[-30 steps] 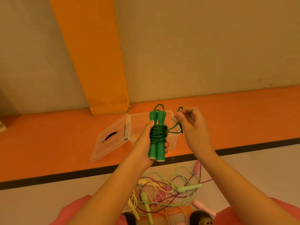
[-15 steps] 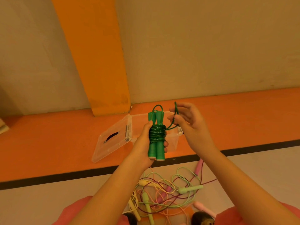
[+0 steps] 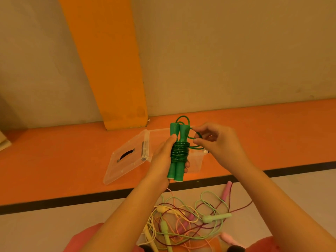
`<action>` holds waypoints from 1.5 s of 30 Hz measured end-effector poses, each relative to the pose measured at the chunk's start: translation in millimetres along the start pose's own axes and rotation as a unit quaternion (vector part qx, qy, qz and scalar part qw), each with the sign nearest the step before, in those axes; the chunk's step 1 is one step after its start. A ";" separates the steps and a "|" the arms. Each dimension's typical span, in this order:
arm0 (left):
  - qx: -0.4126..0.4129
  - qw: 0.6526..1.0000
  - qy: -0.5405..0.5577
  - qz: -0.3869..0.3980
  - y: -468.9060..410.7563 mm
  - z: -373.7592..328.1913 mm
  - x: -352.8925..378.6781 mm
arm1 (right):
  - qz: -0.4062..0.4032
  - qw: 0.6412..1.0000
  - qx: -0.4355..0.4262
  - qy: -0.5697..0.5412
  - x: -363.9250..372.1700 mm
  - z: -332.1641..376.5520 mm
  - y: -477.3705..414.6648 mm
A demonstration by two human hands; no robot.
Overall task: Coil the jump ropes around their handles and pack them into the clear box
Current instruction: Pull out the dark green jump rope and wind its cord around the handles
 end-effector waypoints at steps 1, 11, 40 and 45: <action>0.008 1.000 -0.011 -0.007 -3.0 -0.9 0.8 | 0.004 1.000 0.000 0.003 -0.1 -0.8 -2.7; 0.096 0.986 -0.125 -0.051 -19.9 -14.8 7.2 | 0.024 0.998 0.028 -0.054 -1.8 -7.1 -19.1; 0.203 0.928 -0.287 -0.127 27.1 -15.4 -10.7 | -0.055 0.998 -0.007 0.023 20.1 12.3 16.4; 0.224 0.904 -0.343 -0.122 24.7 -17.5 -12.4 | -0.053 0.996 -0.011 0.075 19.8 10.4 13.1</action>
Point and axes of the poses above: each hand's wrist, its own y-axis away from the middle knuckle, its own x-axis out of the palm, z = x × y, the point moved 4 cm from there along -y, towards the middle knuckle, and after that the axes turned 1 degree about x, right-handed, at the moved point
